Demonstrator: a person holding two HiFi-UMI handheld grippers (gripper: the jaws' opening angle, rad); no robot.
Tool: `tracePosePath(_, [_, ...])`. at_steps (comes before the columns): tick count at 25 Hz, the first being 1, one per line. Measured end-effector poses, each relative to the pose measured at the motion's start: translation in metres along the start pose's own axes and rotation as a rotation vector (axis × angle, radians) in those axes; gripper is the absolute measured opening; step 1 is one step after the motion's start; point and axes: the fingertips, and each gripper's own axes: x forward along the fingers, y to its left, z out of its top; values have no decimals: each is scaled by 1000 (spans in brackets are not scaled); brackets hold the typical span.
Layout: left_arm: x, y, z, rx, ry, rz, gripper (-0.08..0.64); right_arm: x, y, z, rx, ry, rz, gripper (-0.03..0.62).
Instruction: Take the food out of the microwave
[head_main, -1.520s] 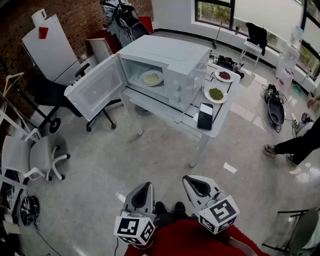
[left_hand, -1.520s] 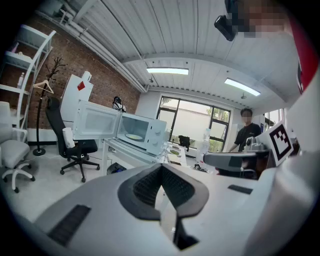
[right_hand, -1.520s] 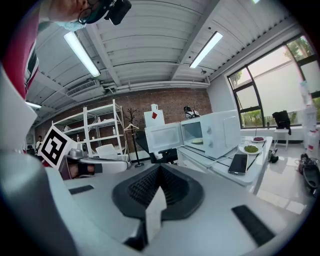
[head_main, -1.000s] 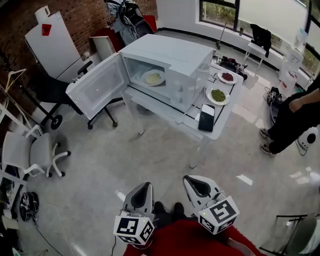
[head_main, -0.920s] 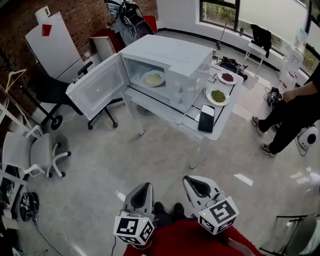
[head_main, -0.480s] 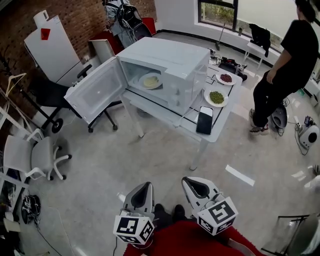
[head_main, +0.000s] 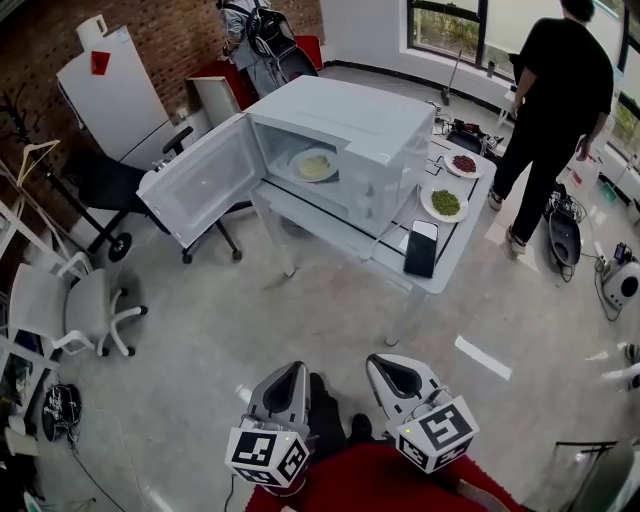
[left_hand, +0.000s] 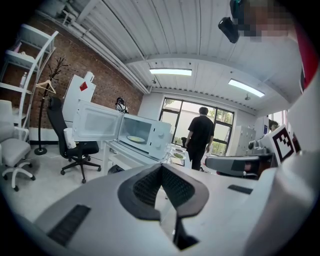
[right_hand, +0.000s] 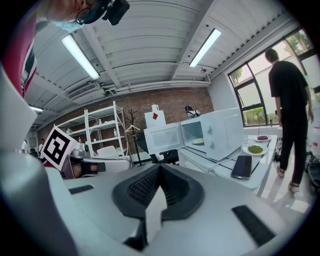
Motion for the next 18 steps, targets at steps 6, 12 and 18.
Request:
tracePosePath(6, [11, 25, 8, -9, 4, -1, 8, 28, 3, 4, -3, 20, 5, 11])
tracePosePath(12, [39, 62, 23, -15, 13, -28, 8, 75, -1, 12, 5, 39, -6, 11])
tracePosePath(18, [74, 103, 43, -1, 30, -70, 8, 131, -7, 26, 10, 50, -27, 11])
